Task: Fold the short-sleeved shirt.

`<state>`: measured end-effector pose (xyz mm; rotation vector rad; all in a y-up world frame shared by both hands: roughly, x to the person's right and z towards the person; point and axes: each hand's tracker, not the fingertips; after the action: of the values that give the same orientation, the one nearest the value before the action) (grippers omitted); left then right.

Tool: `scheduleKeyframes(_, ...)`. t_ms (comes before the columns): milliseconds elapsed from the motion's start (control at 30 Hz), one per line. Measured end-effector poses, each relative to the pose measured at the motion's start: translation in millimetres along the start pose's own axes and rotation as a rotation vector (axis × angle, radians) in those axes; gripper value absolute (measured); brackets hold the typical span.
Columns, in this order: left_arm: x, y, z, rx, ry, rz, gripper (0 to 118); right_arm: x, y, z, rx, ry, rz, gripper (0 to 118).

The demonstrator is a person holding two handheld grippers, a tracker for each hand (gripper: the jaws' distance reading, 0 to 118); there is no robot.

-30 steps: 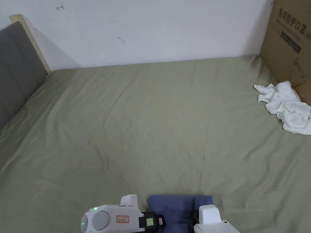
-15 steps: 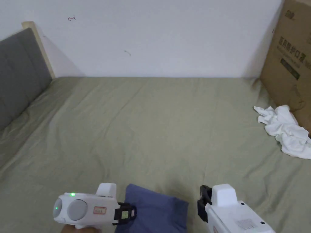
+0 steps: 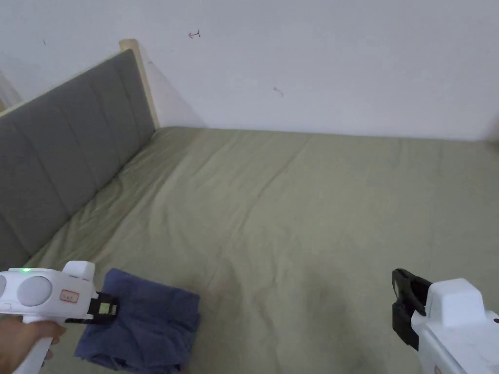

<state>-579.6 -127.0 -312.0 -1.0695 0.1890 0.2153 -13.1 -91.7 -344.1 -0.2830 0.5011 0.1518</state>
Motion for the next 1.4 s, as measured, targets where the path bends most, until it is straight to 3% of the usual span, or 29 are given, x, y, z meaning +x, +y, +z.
scheduleKeyframes(200,-30,0,-15,-0.032,0.03,0.082,22,-8,4,-20,-0.007,0.003,-0.018,0)
scheduleKeyframes(233,-29,-1,-20,-0.045,0.033,0.089,30,-7,4,-22,-0.008,0.008,-0.033,0)
scheduleKeyframes(300,-24,-4,-25,-0.069,0.069,0.142,61,-4,7,-22,-0.018,0.012,-0.077,0)
scheduleKeyframes(333,-17,-4,-26,-0.085,0.119,0.172,69,-2,9,-20,-0.02,0.018,-0.097,0)
scheduleKeyframes(400,-5,-6,-21,-0.053,0.149,0.175,73,2,12,-14,-0.01,0.011,-0.106,0)
scheduleKeyframes(467,13,-9,-8,0.021,0.164,0.15,95,7,16,-5,-0.002,0.005,-0.112,0)
scheduleKeyframes(500,24,-10,4,0.079,0.17,0.138,99,11,19,2,0.004,-0.002,-0.12,0)
scheduleKeyframes(733,117,-7,101,0.437,0.176,0.017,100,36,49,55,0.076,-0.083,-0.102,0)
scheduleKeyframes(967,199,-19,183,0.759,0.118,-0.018,99,55,77,109,0.139,-0.189,-0.053,0)
scheduleKeyframes(1000,211,-22,194,0.796,0.104,-0.019,99,78,74,106,0.144,-0.198,-0.052,0)
scheduleKeyframes(1233,279,-48,227,0.951,0.033,-0.056,99,103,81,147,0.204,-0.252,-0.069,0)
scheduleKeyframes(1400,319,-64,216,1.018,0.041,-0.1,98,114,76,165,0.222,-0.274,-0.069,0)
